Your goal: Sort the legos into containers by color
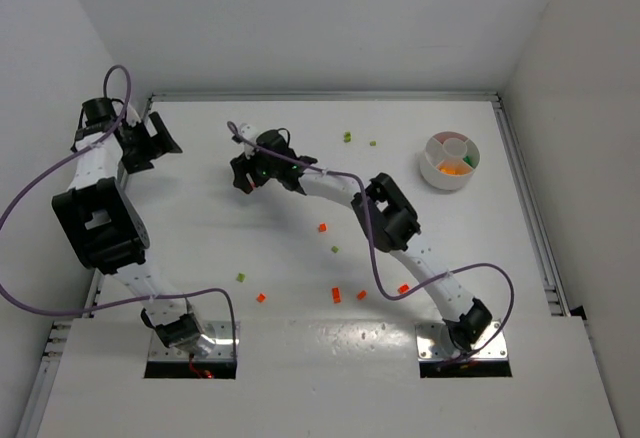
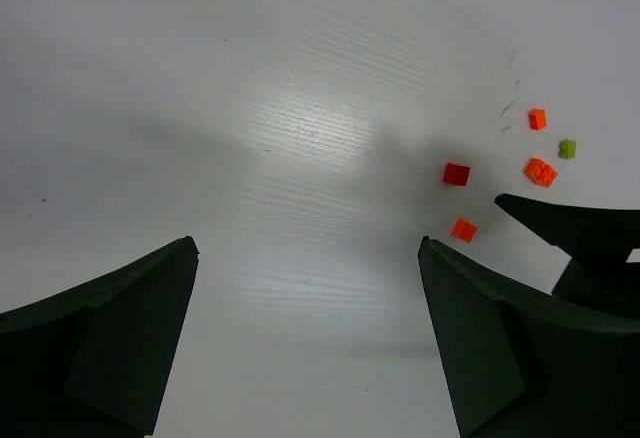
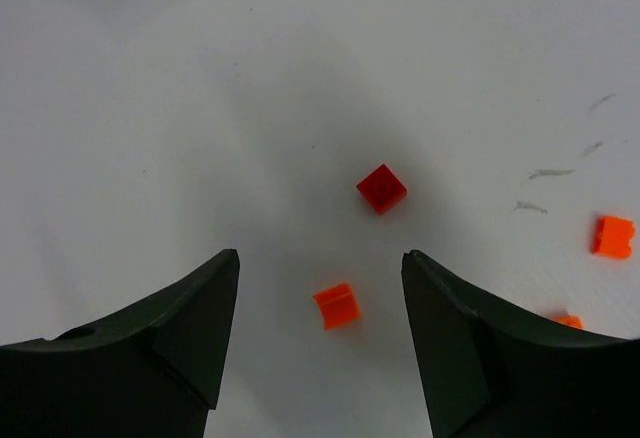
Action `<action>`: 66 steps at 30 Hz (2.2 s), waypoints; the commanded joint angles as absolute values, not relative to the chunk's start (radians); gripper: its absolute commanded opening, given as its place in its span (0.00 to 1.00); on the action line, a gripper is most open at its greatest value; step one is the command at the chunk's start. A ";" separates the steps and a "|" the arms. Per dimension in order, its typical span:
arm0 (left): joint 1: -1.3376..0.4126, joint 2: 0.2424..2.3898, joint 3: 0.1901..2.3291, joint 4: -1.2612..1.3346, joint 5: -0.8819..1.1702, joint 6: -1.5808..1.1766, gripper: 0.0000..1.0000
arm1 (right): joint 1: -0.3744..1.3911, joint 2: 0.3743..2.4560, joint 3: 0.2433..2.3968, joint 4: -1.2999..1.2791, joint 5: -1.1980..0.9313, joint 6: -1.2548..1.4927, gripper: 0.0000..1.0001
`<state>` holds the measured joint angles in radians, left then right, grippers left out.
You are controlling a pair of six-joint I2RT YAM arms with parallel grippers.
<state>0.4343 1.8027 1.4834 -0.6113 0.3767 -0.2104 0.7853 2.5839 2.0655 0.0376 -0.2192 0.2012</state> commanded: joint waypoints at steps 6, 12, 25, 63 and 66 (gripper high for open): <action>0.468 1.761 1.502 -0.635 0.402 -0.178 0.99 | 0.810 2.652 2.155 0.209 -0.049 0.149 0.69; 0.468 1.779 1.502 -0.635 0.411 -0.178 0.99 | 0.819 2.672 2.134 0.202 -0.040 0.149 0.67; 0.468 1.810 1.520 -0.644 0.440 -0.196 0.99 | 0.819 2.681 2.166 0.120 -0.112 0.201 0.58; 0.039 1.723 1.255 -0.517 0.304 -0.067 0.78 | 0.644 1.953 1.656 -0.178 -0.330 0.166 0.57; -0.017 1.773 1.264 -0.485 0.197 -0.129 0.67 | 0.620 1.846 1.573 -0.258 -0.278 0.105 0.57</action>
